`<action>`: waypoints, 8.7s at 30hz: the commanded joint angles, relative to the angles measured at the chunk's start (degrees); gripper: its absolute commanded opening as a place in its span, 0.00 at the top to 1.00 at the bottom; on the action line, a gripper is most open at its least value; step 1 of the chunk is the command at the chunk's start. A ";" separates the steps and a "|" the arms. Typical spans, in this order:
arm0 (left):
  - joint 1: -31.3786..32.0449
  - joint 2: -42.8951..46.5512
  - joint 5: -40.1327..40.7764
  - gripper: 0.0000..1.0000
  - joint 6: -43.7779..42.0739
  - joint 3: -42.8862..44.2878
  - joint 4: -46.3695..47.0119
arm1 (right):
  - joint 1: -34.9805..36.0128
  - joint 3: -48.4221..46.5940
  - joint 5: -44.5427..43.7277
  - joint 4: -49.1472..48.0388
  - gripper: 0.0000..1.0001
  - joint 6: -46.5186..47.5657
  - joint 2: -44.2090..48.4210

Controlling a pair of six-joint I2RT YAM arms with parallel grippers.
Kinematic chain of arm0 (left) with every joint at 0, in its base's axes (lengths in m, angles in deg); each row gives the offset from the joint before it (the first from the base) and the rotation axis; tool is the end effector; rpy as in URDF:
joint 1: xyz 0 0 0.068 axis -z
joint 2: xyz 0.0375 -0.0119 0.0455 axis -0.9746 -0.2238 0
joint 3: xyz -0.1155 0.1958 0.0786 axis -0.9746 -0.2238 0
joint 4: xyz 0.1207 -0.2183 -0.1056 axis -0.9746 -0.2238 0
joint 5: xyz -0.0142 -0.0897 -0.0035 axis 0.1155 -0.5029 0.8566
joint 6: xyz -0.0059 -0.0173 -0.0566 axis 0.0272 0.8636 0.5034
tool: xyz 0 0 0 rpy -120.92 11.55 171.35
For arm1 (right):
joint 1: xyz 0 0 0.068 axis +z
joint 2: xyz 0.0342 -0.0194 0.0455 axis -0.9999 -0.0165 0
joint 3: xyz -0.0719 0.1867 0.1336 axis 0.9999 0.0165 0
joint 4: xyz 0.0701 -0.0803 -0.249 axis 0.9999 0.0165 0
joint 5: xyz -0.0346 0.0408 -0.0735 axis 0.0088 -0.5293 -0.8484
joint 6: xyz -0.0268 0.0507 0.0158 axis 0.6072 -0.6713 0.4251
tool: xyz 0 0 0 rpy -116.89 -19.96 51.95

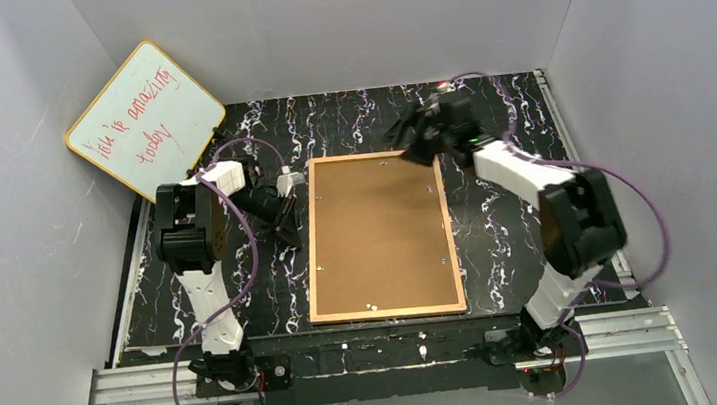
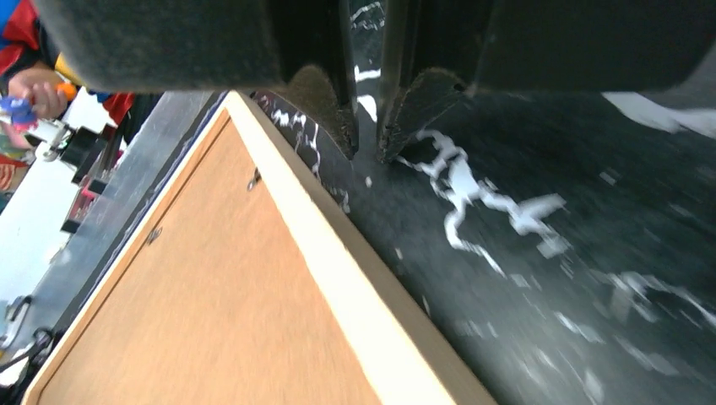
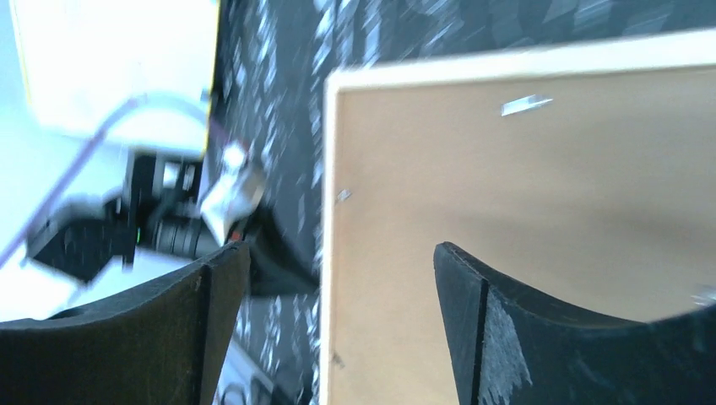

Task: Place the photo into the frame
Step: Install the photo frame at the center of the board, then adjust the photo frame at the center of the board, then install the photo frame at the center of the board, then adjust the photo frame at the center of the board.

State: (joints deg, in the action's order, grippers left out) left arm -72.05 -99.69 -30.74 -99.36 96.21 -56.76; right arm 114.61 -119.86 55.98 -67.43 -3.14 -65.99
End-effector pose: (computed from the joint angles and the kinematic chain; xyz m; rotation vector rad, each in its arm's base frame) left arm 0.3605 -0.0618 0.0883 0.8357 2.6662 -1.0929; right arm 0.3704 0.1931 0.2066 0.2515 2.2054 1.1354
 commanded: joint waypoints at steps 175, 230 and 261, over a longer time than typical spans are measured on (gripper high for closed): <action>-2.52 -1.39 1.08 0.93 12.73 -6.17 13.80 | 19.87 -25.88 5.55 5.21 0.33 -11.74 -32.35; -1.85 1.13 0.32 0.97 12.99 -7.47 13.80 | 22.20 -23.00 -8.54 3.50 0.39 -18.80 -30.54; -3.76 8.41 10.61 0.82 -0.78 -4.23 3.56 | -1.09 -5.89 -6.39 18.88 0.01 2.75 3.48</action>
State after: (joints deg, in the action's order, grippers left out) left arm -76.62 -96.30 -26.15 -95.60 94.44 -52.30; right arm 120.28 -129.82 57.19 -57.09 -10.34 -74.03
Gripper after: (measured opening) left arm 0.164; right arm 0.984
